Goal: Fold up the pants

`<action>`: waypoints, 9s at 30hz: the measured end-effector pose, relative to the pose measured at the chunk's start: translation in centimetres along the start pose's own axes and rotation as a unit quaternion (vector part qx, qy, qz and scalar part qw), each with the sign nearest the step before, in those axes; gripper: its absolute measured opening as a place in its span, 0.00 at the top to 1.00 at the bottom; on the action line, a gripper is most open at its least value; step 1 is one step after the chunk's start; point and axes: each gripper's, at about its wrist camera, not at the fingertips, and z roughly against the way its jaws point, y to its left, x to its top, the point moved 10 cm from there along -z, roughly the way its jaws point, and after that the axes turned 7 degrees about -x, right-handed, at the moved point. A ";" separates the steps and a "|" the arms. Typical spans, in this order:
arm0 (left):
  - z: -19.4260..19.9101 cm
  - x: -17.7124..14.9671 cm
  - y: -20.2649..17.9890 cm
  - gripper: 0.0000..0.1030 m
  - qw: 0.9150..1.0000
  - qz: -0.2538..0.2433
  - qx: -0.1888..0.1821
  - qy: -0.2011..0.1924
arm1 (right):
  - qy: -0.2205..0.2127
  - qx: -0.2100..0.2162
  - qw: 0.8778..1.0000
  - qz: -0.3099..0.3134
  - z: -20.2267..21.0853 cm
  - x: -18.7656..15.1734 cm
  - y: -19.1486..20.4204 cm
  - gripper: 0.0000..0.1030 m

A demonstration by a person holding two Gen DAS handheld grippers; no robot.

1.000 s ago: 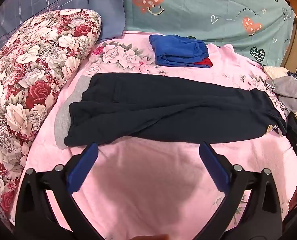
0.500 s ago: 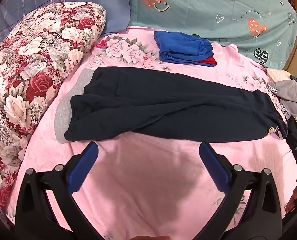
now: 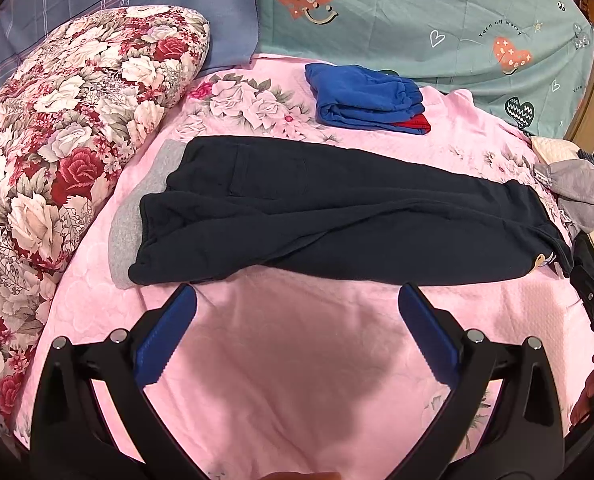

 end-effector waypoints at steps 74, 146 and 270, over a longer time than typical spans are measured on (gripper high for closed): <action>-1.4 -1.6 6.9 0.02 0.991 0.105 -0.051 0.058 | 0.028 -0.018 0.999 -0.041 -2.1 -0.9 -2.5 0.01; -0.5 0.4 15.1 0.13 0.987 0.140 0.074 0.003 | 0.120 0.005 0.990 -0.070 -8.0 -1.0 -10.3 0.40; -5.2 -2.8 13.5 0.04 0.991 0.046 0.086 0.092 | 0.190 0.112 0.969 -0.109 -4.4 -8.7 -10.5 0.28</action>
